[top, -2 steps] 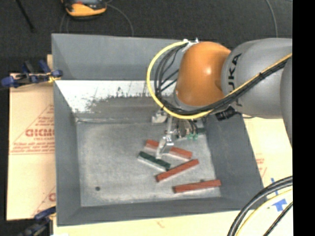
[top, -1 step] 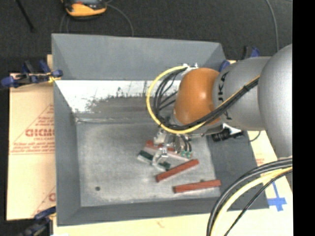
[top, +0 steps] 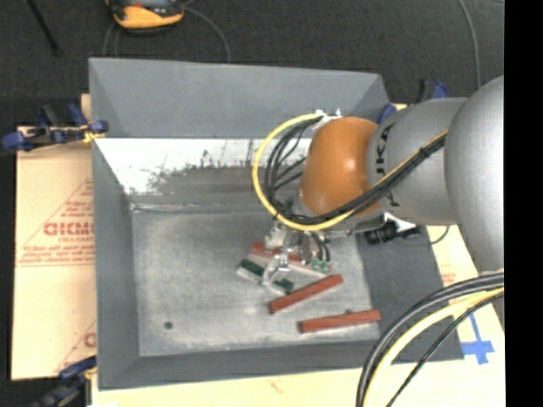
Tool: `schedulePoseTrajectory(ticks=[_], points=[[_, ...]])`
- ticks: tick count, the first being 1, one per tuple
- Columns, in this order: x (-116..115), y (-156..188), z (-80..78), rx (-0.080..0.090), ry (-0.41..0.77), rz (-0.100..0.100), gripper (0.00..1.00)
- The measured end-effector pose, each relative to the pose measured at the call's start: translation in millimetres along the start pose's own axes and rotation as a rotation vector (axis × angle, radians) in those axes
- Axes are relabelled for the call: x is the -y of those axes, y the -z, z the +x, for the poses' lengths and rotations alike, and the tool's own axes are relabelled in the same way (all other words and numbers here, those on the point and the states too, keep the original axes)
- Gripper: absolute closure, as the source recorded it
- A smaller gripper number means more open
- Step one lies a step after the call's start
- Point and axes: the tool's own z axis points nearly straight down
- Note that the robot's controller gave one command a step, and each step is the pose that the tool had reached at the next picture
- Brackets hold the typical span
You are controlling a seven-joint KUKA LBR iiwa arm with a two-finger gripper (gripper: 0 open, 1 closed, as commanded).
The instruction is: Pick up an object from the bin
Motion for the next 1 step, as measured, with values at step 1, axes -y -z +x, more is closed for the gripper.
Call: schedulePoseTrajectory(ticks=[1], points=[[-0.6, 2.1, 1.0, 0.003, 0.002, 0.003, 1.0]])
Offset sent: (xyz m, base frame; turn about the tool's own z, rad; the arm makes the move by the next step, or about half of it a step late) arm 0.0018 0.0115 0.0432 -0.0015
